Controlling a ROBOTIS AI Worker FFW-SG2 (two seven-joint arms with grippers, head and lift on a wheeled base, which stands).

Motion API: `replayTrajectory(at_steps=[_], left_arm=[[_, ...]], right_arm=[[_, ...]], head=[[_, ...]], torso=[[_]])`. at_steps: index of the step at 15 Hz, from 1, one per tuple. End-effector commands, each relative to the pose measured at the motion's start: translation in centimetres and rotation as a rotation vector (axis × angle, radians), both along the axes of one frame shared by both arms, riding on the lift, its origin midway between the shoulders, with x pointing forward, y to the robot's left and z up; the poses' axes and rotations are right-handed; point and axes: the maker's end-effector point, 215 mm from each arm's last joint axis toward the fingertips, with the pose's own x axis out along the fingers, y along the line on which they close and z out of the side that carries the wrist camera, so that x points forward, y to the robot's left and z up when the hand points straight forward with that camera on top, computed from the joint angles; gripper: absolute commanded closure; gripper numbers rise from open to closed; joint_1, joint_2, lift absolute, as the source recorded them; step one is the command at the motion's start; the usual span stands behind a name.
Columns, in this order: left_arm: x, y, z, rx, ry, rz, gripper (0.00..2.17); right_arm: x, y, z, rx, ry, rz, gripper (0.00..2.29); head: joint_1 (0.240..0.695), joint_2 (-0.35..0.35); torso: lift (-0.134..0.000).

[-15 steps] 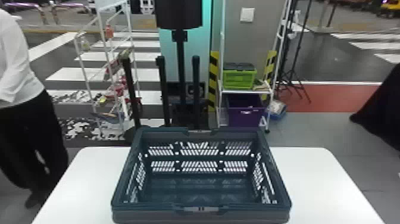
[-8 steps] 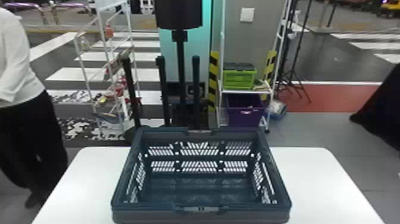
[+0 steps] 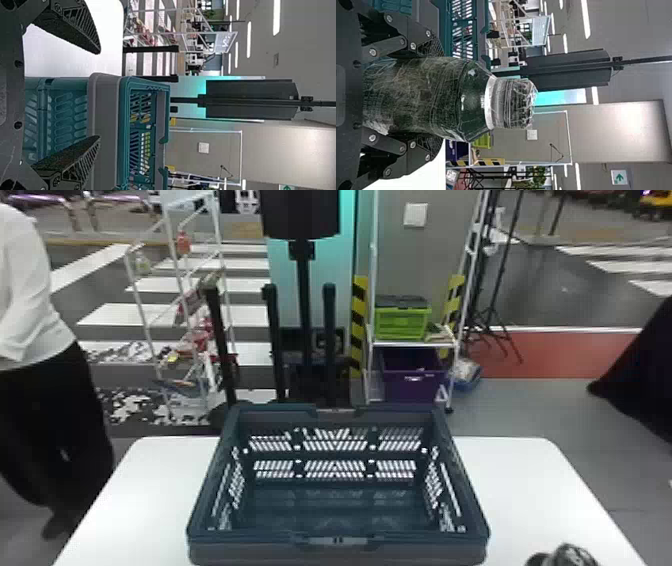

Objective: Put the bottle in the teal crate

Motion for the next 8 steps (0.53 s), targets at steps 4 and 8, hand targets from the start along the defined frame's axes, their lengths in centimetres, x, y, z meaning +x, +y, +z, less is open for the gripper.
replayTrajectory(at_steps=[4, 8], left_arm=[[-0.2, 0.1, -0.2, 0.0, 0.001, 0.001, 0.12], [-0.3, 0.3, -0.3, 0.0, 0.002, 0.004, 0.12]], right_arm=[[4.0, 2.6, 2.4, -0.022, 0.042, 0.047, 1.78], [7.2, 4.2, 4.7, -0.047, 0.078, 0.074, 1.78]], head=[[0.499, 0.0], [0.499, 0.0]], torso=[[0.0], [0.0]])
